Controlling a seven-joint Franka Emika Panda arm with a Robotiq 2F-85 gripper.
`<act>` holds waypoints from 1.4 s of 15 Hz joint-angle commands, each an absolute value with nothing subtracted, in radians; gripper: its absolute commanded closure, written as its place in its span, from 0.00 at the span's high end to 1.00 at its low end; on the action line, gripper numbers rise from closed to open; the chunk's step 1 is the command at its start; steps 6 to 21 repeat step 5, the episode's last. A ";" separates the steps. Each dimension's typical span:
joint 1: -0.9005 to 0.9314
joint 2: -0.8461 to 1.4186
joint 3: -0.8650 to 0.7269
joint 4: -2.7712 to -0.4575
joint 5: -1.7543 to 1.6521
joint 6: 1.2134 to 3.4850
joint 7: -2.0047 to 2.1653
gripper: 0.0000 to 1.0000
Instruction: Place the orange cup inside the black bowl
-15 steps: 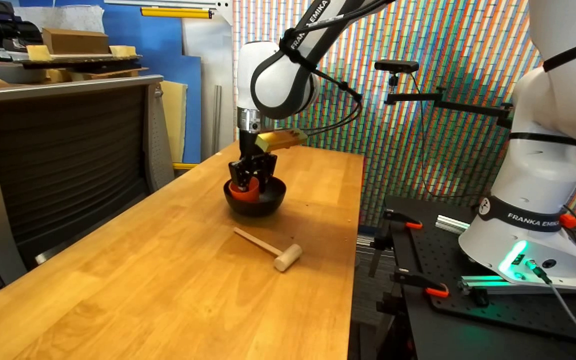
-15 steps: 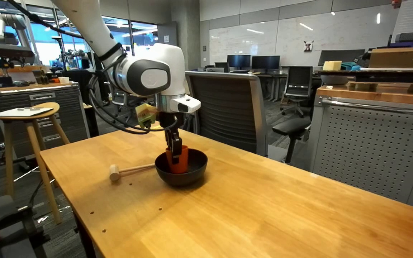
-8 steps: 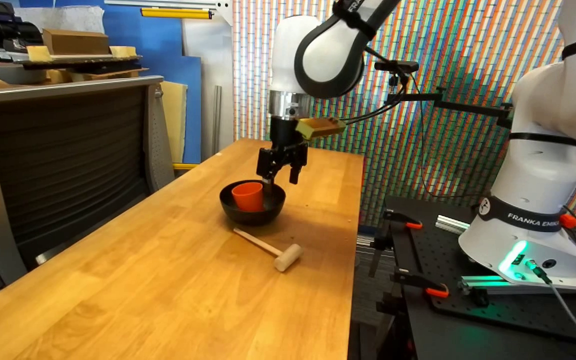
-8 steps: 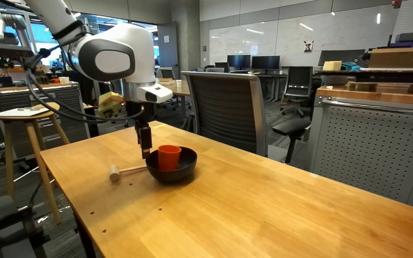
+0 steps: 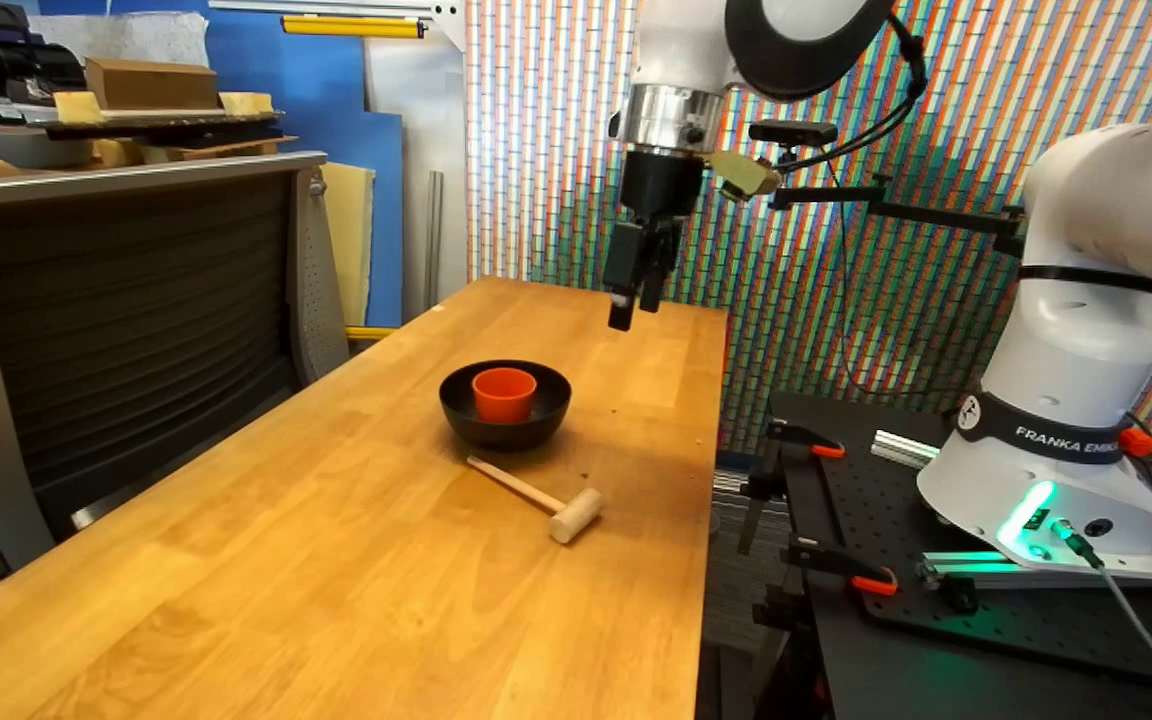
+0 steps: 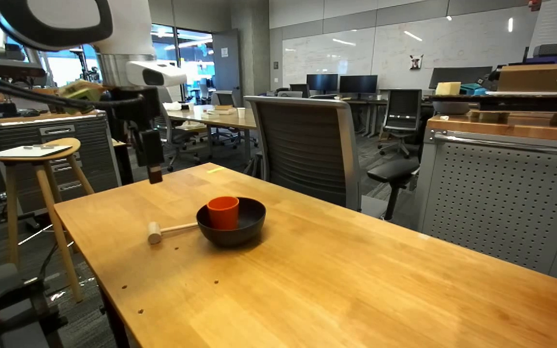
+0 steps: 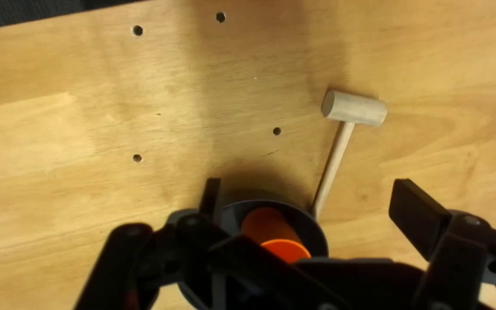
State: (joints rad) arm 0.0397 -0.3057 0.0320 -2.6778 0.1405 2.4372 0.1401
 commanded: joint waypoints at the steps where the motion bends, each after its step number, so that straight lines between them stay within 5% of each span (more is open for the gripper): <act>1: 0.042 -0.352 0.034 -2.690 0.141 2.393 0.116 1.00; 21: 0.047 -0.428 0.032 -2.725 0.140 2.360 0.088 1.00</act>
